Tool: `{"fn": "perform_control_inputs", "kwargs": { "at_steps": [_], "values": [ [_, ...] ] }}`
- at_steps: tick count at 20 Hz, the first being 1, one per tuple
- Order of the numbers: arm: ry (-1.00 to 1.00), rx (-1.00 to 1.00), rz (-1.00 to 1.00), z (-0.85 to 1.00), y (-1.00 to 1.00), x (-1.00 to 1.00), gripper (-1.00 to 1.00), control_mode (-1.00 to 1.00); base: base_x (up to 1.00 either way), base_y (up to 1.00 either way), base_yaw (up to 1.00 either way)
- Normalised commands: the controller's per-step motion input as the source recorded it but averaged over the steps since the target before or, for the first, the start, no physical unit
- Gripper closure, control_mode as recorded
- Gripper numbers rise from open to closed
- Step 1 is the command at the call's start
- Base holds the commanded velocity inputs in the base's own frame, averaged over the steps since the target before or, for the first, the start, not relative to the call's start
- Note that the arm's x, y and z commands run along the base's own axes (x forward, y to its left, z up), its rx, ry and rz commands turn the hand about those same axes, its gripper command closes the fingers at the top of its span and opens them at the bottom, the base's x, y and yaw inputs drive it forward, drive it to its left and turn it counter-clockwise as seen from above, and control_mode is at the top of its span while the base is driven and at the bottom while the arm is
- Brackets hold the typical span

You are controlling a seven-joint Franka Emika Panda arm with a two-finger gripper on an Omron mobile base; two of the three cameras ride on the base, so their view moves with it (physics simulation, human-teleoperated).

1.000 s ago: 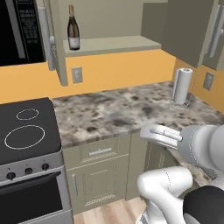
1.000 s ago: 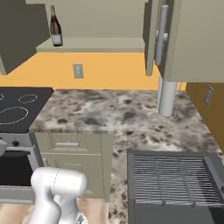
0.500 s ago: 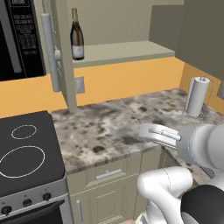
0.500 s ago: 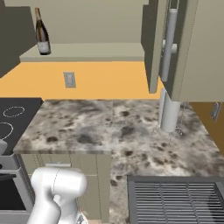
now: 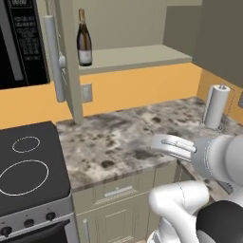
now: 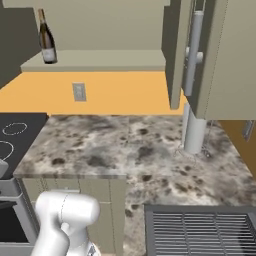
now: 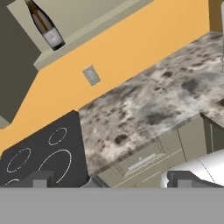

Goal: Open the cabinet directly in front. Then move the wine and the cup to the dining counter with the jar on it.

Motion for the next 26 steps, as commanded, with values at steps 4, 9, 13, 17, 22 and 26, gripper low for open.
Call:
{"fn": "perform_control_inputs", "kwargs": {
  "at_steps": [4, 9, 13, 17, 22, 26],
  "values": [
    [0.0, 0.0, 0.0, 0.0, 0.0, 0.0, -1.0, 1.0, 1.0, -0.21, 0.0],
    [0.0, 0.0, 0.0, 0.0, 0.0, 0.0, -1.0, 1.0, 1.0, -0.05, 0.0],
    [0.0, 0.0, 0.0, 0.0, 0.0, 0.0, -1.0, 1.0, 1.0, -0.04, -0.01],
    [0.0, 0.0, 0.0, 0.0, 0.0, 0.0, -1.0, 1.0, 1.0, 0.33, -0.06],
    [0.0, 0.0, 0.0, 0.0, 0.0, 0.0, -1.0, 1.0, 0.89, 0.02, -0.02],
    [0.0, 0.0, 0.0, 0.0, 0.0, 0.0, -1.0, 1.0, 1.0, -0.03, 0.0]
  ]
}}
